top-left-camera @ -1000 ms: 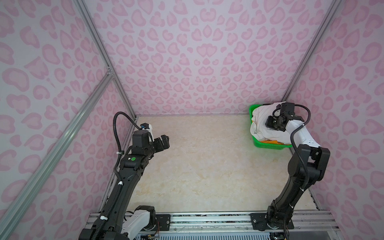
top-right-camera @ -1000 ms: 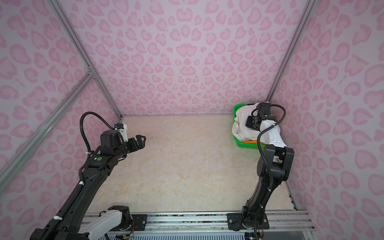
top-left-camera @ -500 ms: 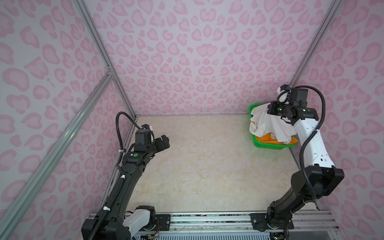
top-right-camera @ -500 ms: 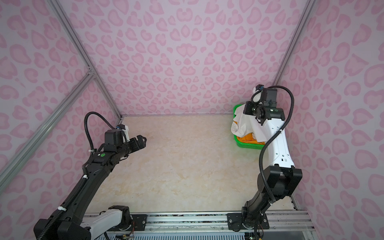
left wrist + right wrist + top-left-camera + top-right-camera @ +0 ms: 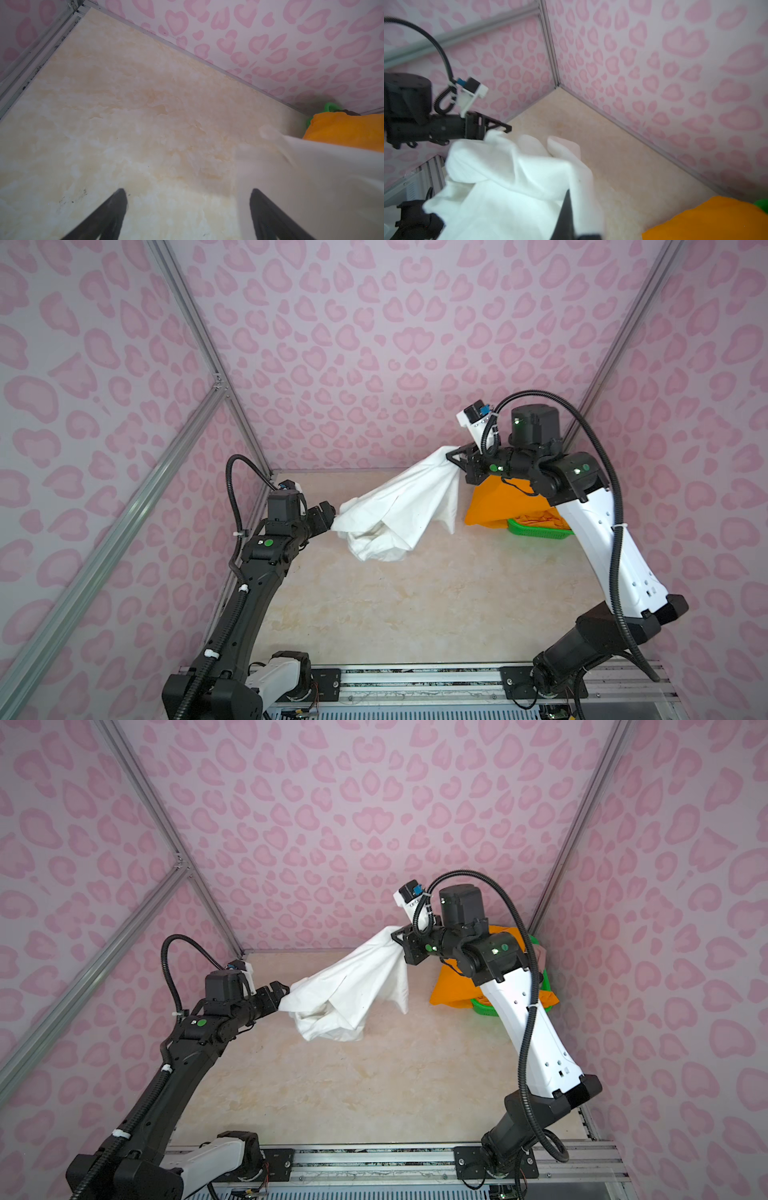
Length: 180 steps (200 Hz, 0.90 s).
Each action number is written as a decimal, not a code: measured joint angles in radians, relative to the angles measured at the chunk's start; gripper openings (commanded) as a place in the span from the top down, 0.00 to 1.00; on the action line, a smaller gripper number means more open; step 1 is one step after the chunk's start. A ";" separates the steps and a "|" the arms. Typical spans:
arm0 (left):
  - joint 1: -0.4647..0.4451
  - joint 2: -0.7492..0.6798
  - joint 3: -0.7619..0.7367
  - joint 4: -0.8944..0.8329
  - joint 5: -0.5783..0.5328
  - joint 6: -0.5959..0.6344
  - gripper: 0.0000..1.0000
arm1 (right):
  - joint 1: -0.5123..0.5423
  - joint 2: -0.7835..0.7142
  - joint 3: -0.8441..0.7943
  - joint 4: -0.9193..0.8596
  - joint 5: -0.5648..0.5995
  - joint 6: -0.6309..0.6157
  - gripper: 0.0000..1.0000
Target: Fold and stack the mixed laundry pile
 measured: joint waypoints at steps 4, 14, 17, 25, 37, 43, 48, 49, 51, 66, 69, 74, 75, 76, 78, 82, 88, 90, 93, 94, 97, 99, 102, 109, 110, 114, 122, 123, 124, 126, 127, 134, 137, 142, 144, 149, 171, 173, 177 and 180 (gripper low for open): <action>0.000 -0.003 0.001 -0.006 0.006 0.000 0.08 | 0.000 0.003 -0.045 0.007 0.009 0.010 1.00; 0.000 -0.011 0.002 -0.019 0.016 0.002 0.08 | -0.001 0.013 -0.163 0.034 0.029 0.029 0.98; 0.000 -0.014 0.003 -0.023 0.023 0.004 0.08 | -0.001 0.018 -0.198 0.039 0.034 0.035 0.95; 0.000 -0.020 0.006 -0.035 0.032 0.010 0.08 | -0.001 0.033 -0.281 0.049 0.045 0.053 0.86; 0.000 -0.026 0.006 -0.054 0.039 0.018 0.09 | -0.001 0.054 -0.364 0.056 0.055 0.082 0.69; 0.000 -0.028 0.006 -0.067 0.046 0.024 0.09 | 0.000 0.060 -0.390 0.055 0.060 0.089 0.63; 0.000 -0.029 0.006 -0.076 0.049 0.026 0.09 | 0.000 0.065 -0.408 0.056 0.065 0.089 0.60; 0.000 -0.029 0.006 -0.078 0.050 0.026 0.09 | 0.000 0.066 -0.412 0.056 0.067 0.089 0.59; 0.000 -0.029 0.006 -0.083 0.051 0.026 0.09 | 0.000 0.066 -0.419 0.058 0.072 0.090 0.57; 0.000 -0.035 -0.009 -0.100 0.054 0.028 0.10 | -0.005 0.064 -0.446 0.055 0.109 0.100 0.47; 0.000 -0.037 -0.011 -0.103 0.054 0.029 0.10 | -0.009 0.064 -0.447 0.052 0.121 0.104 0.45; 0.000 -0.040 -0.021 -0.107 0.055 0.028 0.11 | -0.015 0.062 -0.447 0.050 0.145 0.110 0.43; 0.000 -0.041 -0.023 -0.107 0.055 0.029 0.11 | -0.015 0.062 -0.447 0.050 0.145 0.110 0.43; 0.000 -0.041 -0.024 -0.107 0.055 0.029 0.11 | -0.016 0.062 -0.447 0.049 0.150 0.110 0.43; 0.000 -0.042 -0.029 -0.108 0.055 0.028 0.11 | -0.020 0.060 -0.447 0.050 0.163 0.110 0.42; 0.000 -0.044 -0.037 -0.109 0.055 0.028 0.11 | -0.027 0.058 -0.447 0.049 0.194 0.110 0.41; 0.000 -0.046 -0.047 -0.111 0.057 0.027 0.12 | -0.040 0.053 -0.447 0.050 0.232 0.111 0.38; 0.000 -0.046 -0.053 -0.111 0.058 0.025 0.12 | -0.042 0.053 -0.447 0.051 0.241 0.112 0.38; 0.000 -0.047 -0.059 -0.111 0.058 0.025 0.12 | -0.051 0.051 -0.447 0.053 0.259 0.115 0.37; 0.000 -0.047 -0.061 -0.111 0.058 0.025 0.13 | -0.056 0.051 -0.447 0.055 0.271 0.117 0.37; 0.000 -0.047 -0.065 -0.111 0.059 0.024 0.13 | -0.063 0.051 -0.447 0.058 0.287 0.123 0.36; 0.000 -0.048 -0.072 -0.110 0.061 0.023 0.13 | -0.067 0.051 -0.447 0.060 0.298 0.124 0.36; 0.000 -0.048 -0.078 -0.109 0.063 0.020 0.13 | -0.074 0.052 -0.447 0.061 0.313 0.126 0.36; 0.000 -0.050 -0.094 -0.109 0.070 0.009 0.14 | -0.093 0.060 -0.443 0.063 0.356 0.126 0.35; 0.000 -0.050 -0.098 -0.109 0.070 0.007 0.14 | -0.097 0.063 -0.442 0.063 0.362 0.126 0.35; 0.000 -0.052 -0.106 -0.109 0.074 -0.001 0.14 | -0.105 0.071 -0.441 0.065 0.383 0.126 0.34; 0.000 -0.056 -0.122 -0.109 0.080 -0.009 0.14 | -0.118 0.091 -0.438 0.068 0.431 0.135 0.32; 0.000 -0.056 -0.125 -0.109 0.080 -0.009 0.14 | -0.119 0.093 -0.438 0.068 0.436 0.136 0.32; 0.000 -0.057 -0.126 -0.109 0.081 -0.010 0.14 | -0.120 0.098 -0.436 0.067 0.446 0.136 0.32; 0.000 -0.058 -0.130 -0.108 0.082 -0.012 0.14 | -0.121 0.105 -0.434 0.065 0.453 0.136 0.32; 0.000 -0.058 -0.133 -0.107 0.083 -0.014 0.14 | -0.121 0.105 -0.434 0.065 0.453 0.136 0.32; 0.000 -0.064 -0.149 -0.095 0.087 -0.030 0.14 | -0.123 0.138 -0.417 0.052 0.477 0.135 0.31; 0.000 -0.065 -0.152 -0.093 0.089 -0.032 0.14 | -0.123 0.152 -0.410 0.053 0.484 0.135 0.30; 0.000 -0.068 -0.159 -0.090 0.092 -0.035 0.14 | -0.122 0.171 -0.401 0.054 0.492 0.132 0.30; 0.000 -0.069 -0.163 -0.088 0.094 -0.035 0.14 | -0.122 0.183 -0.393 0.052 0.499 0.132 0.29; 0.000 -0.071 -0.171 -0.084 0.097 -0.039 0.14 | -0.122 0.203 -0.382 0.051 0.510 0.132 0.28; -0.004 -0.072 -0.186 -0.076 0.109 -0.054 0.15 | -0.128 0.315 -0.316 0.063 0.557 0.139 0.25; -0.004 -0.072 -0.186 -0.076 0.109 -0.054 0.15 | -0.129 0.321 -0.313 0.064 0.559 0.141 0.25; -0.004 -0.072 -0.187 -0.075 0.111 -0.054 0.15 | -0.132 0.340 -0.305 0.068 0.566 0.148 0.25; -0.004 -0.072 -0.187 -0.074 0.111 -0.054 0.15 | -0.134 0.352 -0.302 0.069 0.570 0.151 0.25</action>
